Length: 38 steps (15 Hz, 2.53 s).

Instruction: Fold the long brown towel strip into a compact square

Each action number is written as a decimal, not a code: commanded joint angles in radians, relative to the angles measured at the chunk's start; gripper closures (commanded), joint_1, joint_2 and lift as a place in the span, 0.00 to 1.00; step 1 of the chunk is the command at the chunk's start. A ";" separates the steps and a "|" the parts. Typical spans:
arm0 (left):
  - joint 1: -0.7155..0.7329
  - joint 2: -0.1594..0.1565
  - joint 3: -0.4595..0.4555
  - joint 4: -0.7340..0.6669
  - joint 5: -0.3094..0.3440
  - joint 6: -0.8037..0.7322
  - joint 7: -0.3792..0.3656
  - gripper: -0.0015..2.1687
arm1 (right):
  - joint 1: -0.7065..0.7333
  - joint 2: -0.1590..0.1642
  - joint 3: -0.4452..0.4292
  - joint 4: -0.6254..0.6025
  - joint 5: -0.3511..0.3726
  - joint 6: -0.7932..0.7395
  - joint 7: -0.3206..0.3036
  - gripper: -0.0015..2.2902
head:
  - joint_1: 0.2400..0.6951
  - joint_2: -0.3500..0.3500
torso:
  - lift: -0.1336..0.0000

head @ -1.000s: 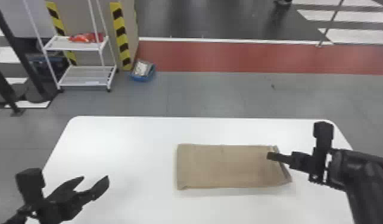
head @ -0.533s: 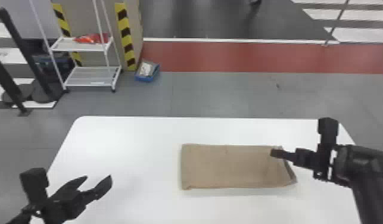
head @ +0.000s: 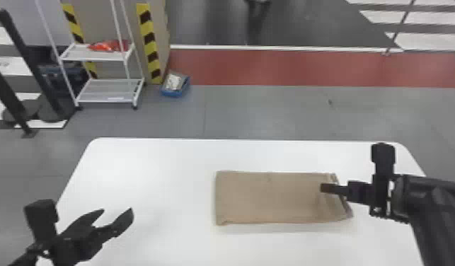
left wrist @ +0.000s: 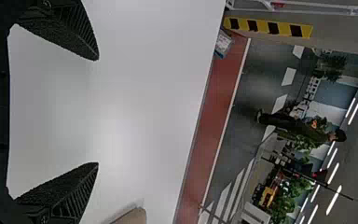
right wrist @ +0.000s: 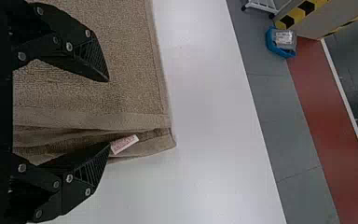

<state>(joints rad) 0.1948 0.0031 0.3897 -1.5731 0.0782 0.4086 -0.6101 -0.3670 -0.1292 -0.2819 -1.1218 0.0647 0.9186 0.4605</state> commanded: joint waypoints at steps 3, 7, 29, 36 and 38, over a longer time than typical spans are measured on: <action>0.000 -0.006 0.006 0.002 0.000 -0.001 -0.005 0.04 | -0.004 0.000 0.000 0.022 0.009 -0.030 0.000 0.26 | 1.00 0.48 | 1.00; 0.000 -0.006 0.009 0.004 0.002 -0.001 -0.005 0.04 | 0.005 -0.001 -0.013 0.020 0.003 -0.057 0.000 0.34 | 1.00 0.47 | 1.00; -0.006 -0.006 0.023 0.012 0.000 -0.001 -0.011 0.04 | 0.056 -0.007 -0.046 -0.038 -0.086 -0.063 0.012 0.51 | 1.00 0.46 | 1.00; -0.006 -0.006 0.017 0.004 0.000 0.002 -0.013 0.04 | 0.115 -0.050 -0.140 -0.154 -0.146 0.026 0.029 0.51 | 1.00 0.42 | 1.00; 0.000 -0.006 0.011 -0.002 0.000 0.002 -0.013 0.04 | 0.065 -0.052 -0.125 -0.029 -0.103 -0.054 0.018 0.49 | 1.00 0.39 | 1.00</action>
<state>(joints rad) 0.1903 0.0031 0.4040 -1.5701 0.0783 0.4097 -0.6227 -0.2699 -0.1792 -0.4162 -1.2311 -0.0664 0.9145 0.4798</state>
